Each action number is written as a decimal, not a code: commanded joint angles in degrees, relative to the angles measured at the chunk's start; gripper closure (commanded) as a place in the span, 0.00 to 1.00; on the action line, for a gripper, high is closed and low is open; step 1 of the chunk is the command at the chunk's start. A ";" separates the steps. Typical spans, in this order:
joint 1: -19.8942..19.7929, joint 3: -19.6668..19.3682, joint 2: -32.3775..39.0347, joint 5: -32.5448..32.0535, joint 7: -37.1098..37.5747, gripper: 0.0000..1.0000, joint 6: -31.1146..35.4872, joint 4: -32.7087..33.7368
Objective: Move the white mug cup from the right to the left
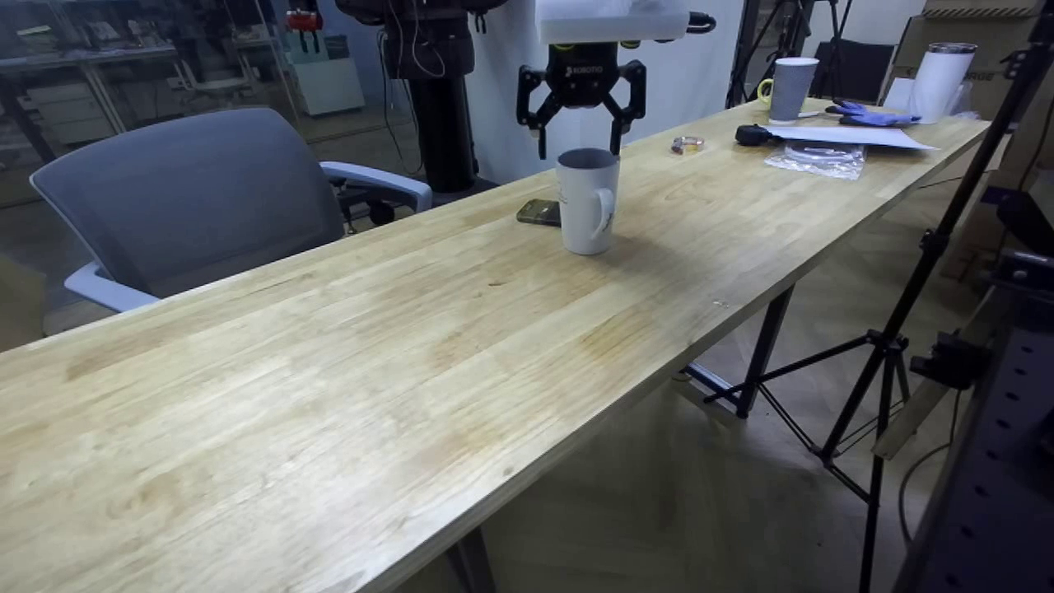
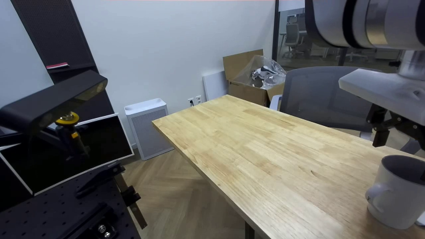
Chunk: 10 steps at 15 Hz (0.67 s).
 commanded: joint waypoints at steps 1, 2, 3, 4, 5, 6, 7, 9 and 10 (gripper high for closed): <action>-1.49 0.69 1.81 0.53 -1.60 0.00 -0.72 1.89; -1.58 0.45 2.26 0.26 -1.78 0.00 -1.01 2.19; -1.25 -0.13 2.66 -0.24 -1.36 0.00 -1.39 2.56; -0.83 -0.69 2.93 -0.73 -0.81 0.00 -1.73 2.93; -0.66 -0.98 3.15 -0.91 -0.48 0.00 -2.05 3.35; -0.28 -1.43 3.35 -1.21 0.07 0.00 -2.45 3.81; 0.25 -1.95 3.54 -1.63 0.66 0.00 -2.65 4.07; 1.25 -2.91 3.59 -2.74 1.47 0.00 -2.79 4.38; 1.69 -3.24 3.41 -3.13 1.78 0.00 -2.84 4.47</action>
